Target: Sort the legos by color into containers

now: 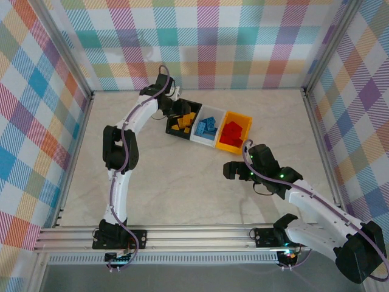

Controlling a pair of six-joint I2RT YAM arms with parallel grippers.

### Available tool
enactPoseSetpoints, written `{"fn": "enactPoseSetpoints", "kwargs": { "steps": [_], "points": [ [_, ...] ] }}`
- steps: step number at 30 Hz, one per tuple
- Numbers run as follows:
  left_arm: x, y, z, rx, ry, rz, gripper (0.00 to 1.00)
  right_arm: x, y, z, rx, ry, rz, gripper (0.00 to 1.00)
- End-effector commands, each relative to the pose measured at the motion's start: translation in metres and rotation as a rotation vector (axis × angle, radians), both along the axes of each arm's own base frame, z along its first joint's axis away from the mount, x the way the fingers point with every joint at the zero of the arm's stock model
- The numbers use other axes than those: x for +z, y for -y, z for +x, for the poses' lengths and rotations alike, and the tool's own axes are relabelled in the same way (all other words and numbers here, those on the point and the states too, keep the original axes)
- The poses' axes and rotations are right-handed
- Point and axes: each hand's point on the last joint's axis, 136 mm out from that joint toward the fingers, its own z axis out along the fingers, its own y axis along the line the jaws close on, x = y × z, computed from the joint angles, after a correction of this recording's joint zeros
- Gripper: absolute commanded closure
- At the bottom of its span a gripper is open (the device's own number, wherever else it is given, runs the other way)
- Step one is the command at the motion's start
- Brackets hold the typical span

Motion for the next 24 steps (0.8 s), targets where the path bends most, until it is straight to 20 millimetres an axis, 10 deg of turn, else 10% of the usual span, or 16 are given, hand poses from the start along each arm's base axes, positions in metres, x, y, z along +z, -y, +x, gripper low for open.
{"fn": "enactPoseSetpoints", "kwargs": {
  "steps": [1, 9, 12, 24],
  "points": [
    [0.01, -0.007, 0.01, 0.018, 0.027, -0.009, 0.45, -0.001, 0.0, 0.002, -0.008, -0.001, 0.006, 0.0],
    [0.013, -0.008, 0.009, 0.021, 0.031, 0.0, 0.24, -0.002, -0.001, 0.002, -0.004, -0.003, 0.01, 0.0],
    [0.015, -0.009, 0.008, 0.023, 0.033, 0.003, 0.0, -0.002, -0.002, 0.002, -0.004, -0.003, 0.013, 0.0],
    [0.04, -0.021, -0.016, 0.065, 0.049, 0.037, 0.0, 0.0, -0.006, 0.003, 0.011, 0.004, 0.03, 0.0]
  ]
}}
